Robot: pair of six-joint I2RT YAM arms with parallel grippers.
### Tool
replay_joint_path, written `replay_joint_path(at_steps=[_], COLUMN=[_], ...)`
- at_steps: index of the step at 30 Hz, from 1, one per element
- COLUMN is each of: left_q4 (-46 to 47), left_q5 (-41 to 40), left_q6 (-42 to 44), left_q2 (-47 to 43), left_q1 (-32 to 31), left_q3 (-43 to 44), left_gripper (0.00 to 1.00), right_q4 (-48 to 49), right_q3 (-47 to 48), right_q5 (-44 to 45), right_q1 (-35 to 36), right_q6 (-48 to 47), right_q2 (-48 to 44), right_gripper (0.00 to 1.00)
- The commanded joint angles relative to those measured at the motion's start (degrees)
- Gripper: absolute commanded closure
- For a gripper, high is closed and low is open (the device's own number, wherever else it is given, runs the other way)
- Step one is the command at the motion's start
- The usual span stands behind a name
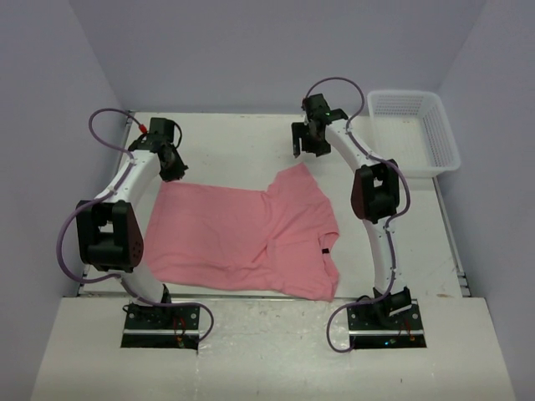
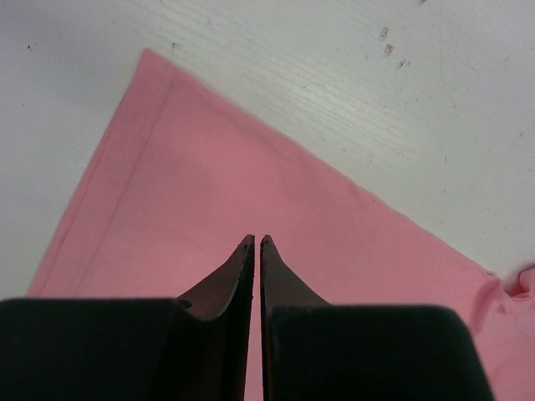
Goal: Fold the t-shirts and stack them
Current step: Grap the side of the flattened tshirt furthest away from the robot with both arms
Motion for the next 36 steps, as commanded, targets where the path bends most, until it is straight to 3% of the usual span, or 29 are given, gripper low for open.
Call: replay_joint_path(at_steps=[1,13,17,26,31,36], left_q4=[1.6,1.07,0.98,0.28,0.98,1.16], left_q5=[1.35,4.25,4.78,7.06,8.12,6.71], left_q6=[1.7,1.62,1.62,1.79,2.05,2.67], left_q2=[-2.2,-4.31,-6.15,-9.66,-11.34,-11.34], left_q1=[0.37,0.37,0.37,0.37,0.37,0.37], left_q3=[1.01,2.24,2.33,1.37,0.13,-1.44], left_gripper=[0.94,0.94,0.94,0.93,0.93,0.92], right_q4=[-3.92,-8.49,-9.36,-15.33,-16.04,-16.57], right_q3=[2.97,1.48,0.78,5.86,6.84,8.16], right_q5=[-4.74,-4.75,-5.1,-7.91,-8.44,-8.53], right_q1=[0.46,0.2,0.03,-0.15,-0.41,-0.59], right_q6=[-0.64,-1.08,-1.26,-2.14,-1.61,-1.34], right_q2=[2.06,4.6,4.61,7.77,8.65,9.18], right_gripper=[0.26,0.32,0.38,0.42,0.65,0.7])
